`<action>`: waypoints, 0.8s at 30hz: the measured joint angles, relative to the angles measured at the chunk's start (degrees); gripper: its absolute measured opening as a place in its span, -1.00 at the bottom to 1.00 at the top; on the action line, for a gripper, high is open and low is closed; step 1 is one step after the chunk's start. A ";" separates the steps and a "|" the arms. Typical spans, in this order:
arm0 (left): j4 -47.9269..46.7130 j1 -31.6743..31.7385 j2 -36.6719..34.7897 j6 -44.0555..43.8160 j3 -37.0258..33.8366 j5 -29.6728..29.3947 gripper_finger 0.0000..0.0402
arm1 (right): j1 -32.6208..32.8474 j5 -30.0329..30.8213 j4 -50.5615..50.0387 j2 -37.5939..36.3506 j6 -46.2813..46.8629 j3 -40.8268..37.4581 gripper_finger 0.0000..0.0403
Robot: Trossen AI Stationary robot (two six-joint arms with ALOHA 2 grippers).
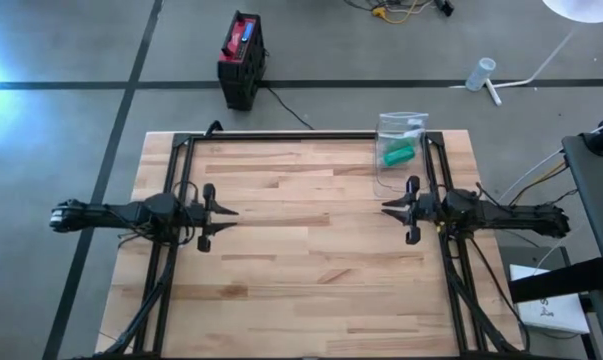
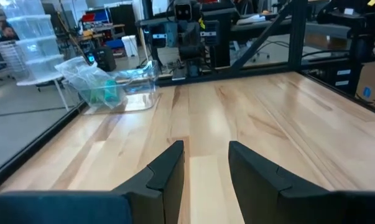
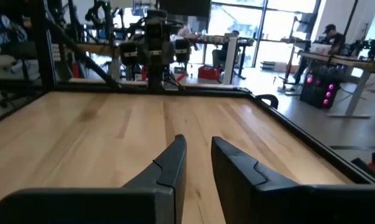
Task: Roll bandage
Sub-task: Return to Home Position
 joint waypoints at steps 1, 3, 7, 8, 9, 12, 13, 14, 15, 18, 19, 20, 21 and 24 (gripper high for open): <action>-0.02 -0.01 0.26 -0.13 0.00 0.00 -0.42 | 0.00 0.00 -0.25 0.02 -0.37 0.02 -0.66; -0.23 -0.01 1.08 -0.33 0.07 0.06 -0.42 | 0.00 -0.01 -0.50 0.03 -0.48 0.03 -0.68; 0.18 -0.02 3.08 -2.02 0.09 0.10 -0.42 | 0.00 -0.33 -2.64 0.05 -0.81 0.04 -0.73; 0.35 -0.02 3.57 -2.04 0.07 0.04 -0.42 | 0.00 -0.41 -2.67 0.04 0.17 0.06 -0.74; 0.39 -0.02 3.97 -2.09 0.07 0.02 -0.42 | 0.00 -0.42 -2.71 0.03 1.57 0.07 -0.76; 0.51 -0.01 5.21 -2.14 0.07 -0.05 -0.42 | 0.00 -0.43 -2.78 0.03 4.86 0.09 -0.79; 0.59 0.00 5.65 -2.15 0.05 -0.05 -0.42 | 0.00 -0.43 -2.78 0.03 5.44 0.09 -0.80; 0.80 -0.02 5.99 -2.14 0.07 -0.03 -0.42 | 0.00 -0.44 -2.81 0.03 5.68 0.09 -0.80; 0.92 -0.02 6.36 -2.16 0.07 -0.03 -0.42 | 0.00 -0.43 -2.84 0.03 5.66 0.09 -0.81; 0.94 -0.01 7.55 -2.16 0.07 -0.01 -0.42 | 0.00 -0.42 -2.87 0.03 5.68 0.11 -0.80; 0.96 -0.02 7.89 -2.16 0.07 0.00 -0.42 | 0.00 -0.42 -2.87 0.03 5.68 0.11 -0.79; 1.07 -0.02 8.25 -2.16 0.07 0.00 -0.42 | 0.00 -0.42 -2.87 0.03 5.65 0.11 -0.78; 1.16 -0.02 8.63 -2.16 0.07 0.02 -0.42 | 0.00 -0.42 -2.89 0.03 5.63 0.11 -0.77; 1.25 -0.02 9.66 -2.16 0.07 0.04 -0.42 | 0.00 -0.42 -2.94 0.03 5.68 0.13 -0.74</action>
